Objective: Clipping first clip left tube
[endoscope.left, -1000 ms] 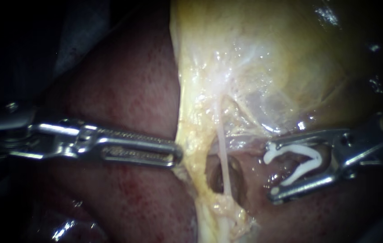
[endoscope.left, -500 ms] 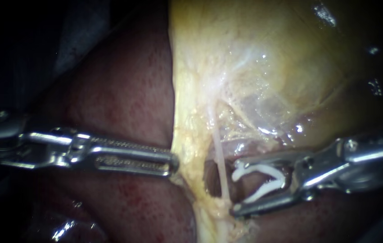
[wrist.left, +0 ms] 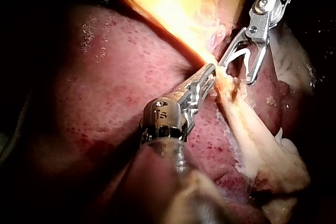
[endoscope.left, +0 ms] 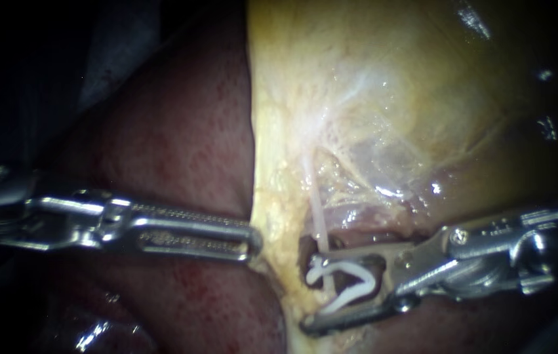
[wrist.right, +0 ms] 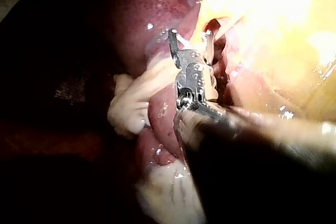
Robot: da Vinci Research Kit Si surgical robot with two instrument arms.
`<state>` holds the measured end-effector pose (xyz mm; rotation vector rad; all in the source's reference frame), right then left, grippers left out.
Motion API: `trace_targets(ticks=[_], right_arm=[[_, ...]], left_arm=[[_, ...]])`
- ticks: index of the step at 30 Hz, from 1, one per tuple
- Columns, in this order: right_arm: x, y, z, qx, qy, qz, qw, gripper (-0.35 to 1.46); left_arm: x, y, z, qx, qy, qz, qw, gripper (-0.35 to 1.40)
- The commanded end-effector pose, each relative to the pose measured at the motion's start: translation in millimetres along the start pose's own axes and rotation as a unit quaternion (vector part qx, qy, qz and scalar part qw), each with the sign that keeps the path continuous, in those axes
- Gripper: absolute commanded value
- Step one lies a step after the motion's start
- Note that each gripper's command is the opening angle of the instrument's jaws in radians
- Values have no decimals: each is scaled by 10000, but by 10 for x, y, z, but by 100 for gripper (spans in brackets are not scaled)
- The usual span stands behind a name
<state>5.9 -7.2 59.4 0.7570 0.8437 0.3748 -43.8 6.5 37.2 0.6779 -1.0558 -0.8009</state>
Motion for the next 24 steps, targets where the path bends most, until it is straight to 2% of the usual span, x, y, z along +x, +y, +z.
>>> trace_targets(ticks=[1, 7, 13, 24], right_arm=[[-2, 2, 2, -9, -1, -14, 10000, 53], [-4, 10, 7, -28, 1, -20, 10000, 53], [2, 22, 17, -58, 12, -2, 10000, 55], [10, 19, 34, -87, 14, 1, 10000, 54]], left_arm=[[0, 0, 0, 0, -2, -2, 10000, -35], [-1, -3, -1, 2, -2, -4, 10000, -35], [-1, -5, -1, 3, -2, -5, 10000, -35], [-2, -6, 0, 8, -16, -5, 10000, -35]])
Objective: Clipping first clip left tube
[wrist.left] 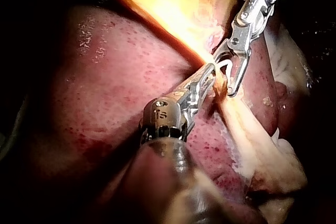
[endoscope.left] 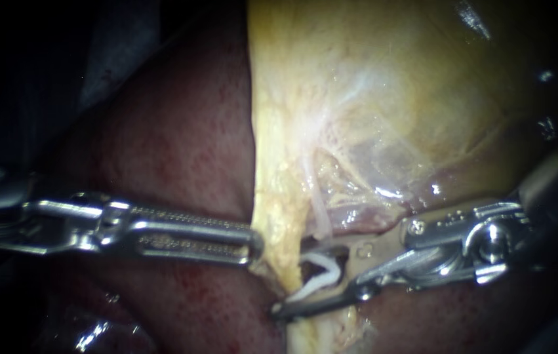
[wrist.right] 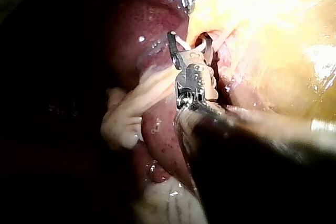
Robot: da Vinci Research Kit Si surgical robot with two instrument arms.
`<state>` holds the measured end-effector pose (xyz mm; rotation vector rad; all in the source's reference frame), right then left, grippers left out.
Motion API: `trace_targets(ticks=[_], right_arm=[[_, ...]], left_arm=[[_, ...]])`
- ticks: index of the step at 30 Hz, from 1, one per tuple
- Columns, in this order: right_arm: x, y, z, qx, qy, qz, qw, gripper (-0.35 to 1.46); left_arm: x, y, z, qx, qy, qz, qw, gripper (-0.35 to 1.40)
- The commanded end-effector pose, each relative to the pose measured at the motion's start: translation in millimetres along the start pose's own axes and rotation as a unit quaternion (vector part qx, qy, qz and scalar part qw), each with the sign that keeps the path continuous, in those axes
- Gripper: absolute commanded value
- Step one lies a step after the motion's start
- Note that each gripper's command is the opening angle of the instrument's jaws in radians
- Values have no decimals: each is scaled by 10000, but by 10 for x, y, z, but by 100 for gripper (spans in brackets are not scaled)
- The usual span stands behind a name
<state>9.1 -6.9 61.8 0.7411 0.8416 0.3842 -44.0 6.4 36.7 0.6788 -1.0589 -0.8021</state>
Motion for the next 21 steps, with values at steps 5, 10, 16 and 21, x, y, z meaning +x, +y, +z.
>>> trace_targets(ticks=[5, 10, 16, 21], right_arm=[[-1, -6, 3, 8, -8, -23, 10000, 52], [-3, -9, 10, 46, -38, -46, 10000, 52], [-4, -12, 11, 62, -49, -24, 10000, 49], [-1, -14, 14, 62, -49, 6, 10000, 48]], left_arm=[[0, 1, 1, 0, -2, -1, 10000, -35], [0, 1, 1, 0, -2, -1, 10000, -35], [0, 2, 1, 2, -1, 0, 10000, -35], [-1, 3, 2, 1, -1, 0, 10000, -35]])
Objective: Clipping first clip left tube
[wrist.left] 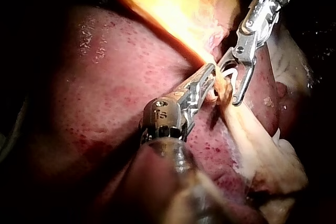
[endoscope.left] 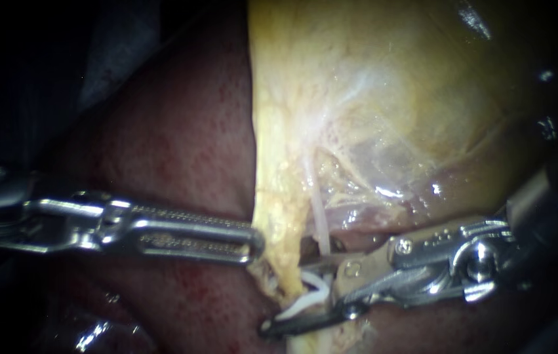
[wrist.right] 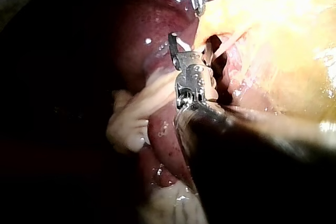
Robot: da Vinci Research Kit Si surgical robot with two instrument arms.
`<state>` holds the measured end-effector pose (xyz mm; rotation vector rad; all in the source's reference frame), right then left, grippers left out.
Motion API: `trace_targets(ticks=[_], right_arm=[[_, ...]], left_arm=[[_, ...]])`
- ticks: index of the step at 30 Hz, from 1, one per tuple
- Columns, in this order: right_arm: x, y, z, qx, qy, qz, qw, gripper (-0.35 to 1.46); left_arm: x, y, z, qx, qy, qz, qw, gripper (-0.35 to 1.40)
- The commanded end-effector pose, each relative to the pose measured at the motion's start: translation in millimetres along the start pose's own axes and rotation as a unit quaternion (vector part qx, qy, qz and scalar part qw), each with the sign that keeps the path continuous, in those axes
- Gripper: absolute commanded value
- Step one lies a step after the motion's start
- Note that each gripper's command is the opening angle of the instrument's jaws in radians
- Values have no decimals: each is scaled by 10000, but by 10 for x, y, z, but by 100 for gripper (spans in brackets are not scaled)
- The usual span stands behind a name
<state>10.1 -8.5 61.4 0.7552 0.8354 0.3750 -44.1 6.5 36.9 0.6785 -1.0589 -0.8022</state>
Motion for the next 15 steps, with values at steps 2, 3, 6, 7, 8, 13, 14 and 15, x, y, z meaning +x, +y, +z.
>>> trace_targets(ticks=[2, 3, 6, 7, 8, 13, 14, 15], right_arm=[[1, 0, 1, -8, 2, 6, 10000, 47], [1, 0, 1, -9, 2, 7, 10000, 47], [1, 0, 2, -10, 2, 8, 10000, 47], [1, 0, 2, -9, 2, 7, 10000, 46], [1, 0, 2, -9, 2, 7, 10000, 46], [2, 0, 2, -10, 2, 8, 10000, 44], [2, 0, 2, -10, 2, 8, 10000, 43], [1, 0, 1, -9, 2, 8, 10000, 41]], left_arm=[[0, 0, 0, 2, -1, -1, 10000, -35], [0, 0, 0, 2, -1, -1, 10000, -35], [0, 0, 1, 2, -1, -1, 10000, -35], [0, 0, 1, 2, -1, -1, 10000, -35], [0, 0, 1, 1, -1, -1, 10000, -35], [0, 0, 1, 1, -1, -1, 10000, -35], [0, 1, 1, 1, -1, -1, 10000, -35], [0, 1, 1, 1, -1, -1, 10000, -35]])
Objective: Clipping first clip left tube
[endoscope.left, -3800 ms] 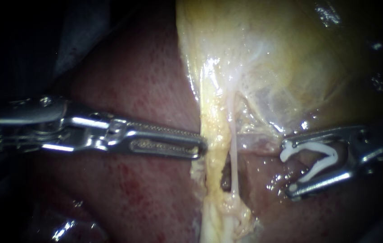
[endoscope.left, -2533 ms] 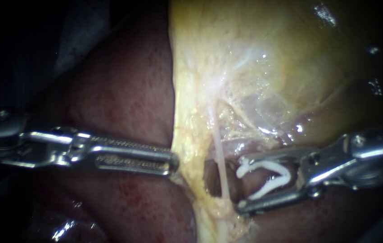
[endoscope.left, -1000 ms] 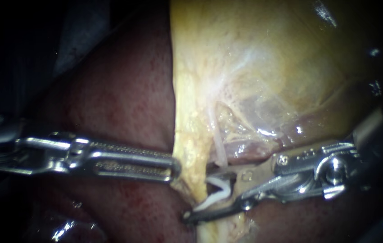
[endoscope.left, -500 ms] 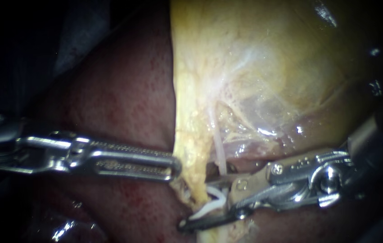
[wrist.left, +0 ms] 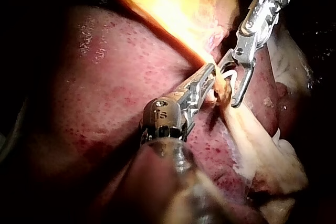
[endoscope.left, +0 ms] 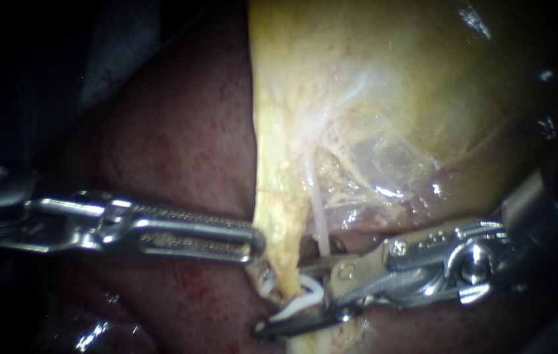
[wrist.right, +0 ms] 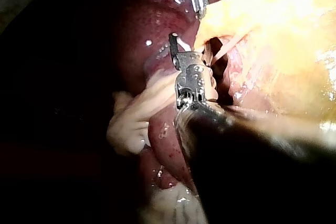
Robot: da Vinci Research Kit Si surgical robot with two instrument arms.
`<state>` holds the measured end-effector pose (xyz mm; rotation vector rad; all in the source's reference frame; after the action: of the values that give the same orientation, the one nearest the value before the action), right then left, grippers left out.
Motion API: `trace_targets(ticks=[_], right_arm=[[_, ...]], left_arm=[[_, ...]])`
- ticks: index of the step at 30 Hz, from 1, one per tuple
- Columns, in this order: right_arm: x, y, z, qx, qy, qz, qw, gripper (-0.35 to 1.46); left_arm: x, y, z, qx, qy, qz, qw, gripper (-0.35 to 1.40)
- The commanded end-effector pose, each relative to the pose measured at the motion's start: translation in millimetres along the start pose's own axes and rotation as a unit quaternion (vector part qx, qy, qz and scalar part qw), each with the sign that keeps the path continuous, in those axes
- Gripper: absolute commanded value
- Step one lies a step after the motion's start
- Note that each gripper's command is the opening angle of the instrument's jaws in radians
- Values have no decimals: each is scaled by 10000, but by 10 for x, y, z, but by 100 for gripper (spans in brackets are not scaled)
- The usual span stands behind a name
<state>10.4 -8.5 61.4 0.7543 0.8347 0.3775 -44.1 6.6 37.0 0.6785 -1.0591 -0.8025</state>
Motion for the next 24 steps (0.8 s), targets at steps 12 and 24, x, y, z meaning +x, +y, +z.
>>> trace_targets(ticks=[12, 24], right_arm=[[-5, 1, -9, 19, -3, 51, 10000, -35], [-6, 4, -11, 21, -3, 51, 10000, -35]], left_arm=[[0, 0, 1, 0, -1, -1, 10000, -35], [0, 0, 1, 0, -1, -1, 10000, -35]])
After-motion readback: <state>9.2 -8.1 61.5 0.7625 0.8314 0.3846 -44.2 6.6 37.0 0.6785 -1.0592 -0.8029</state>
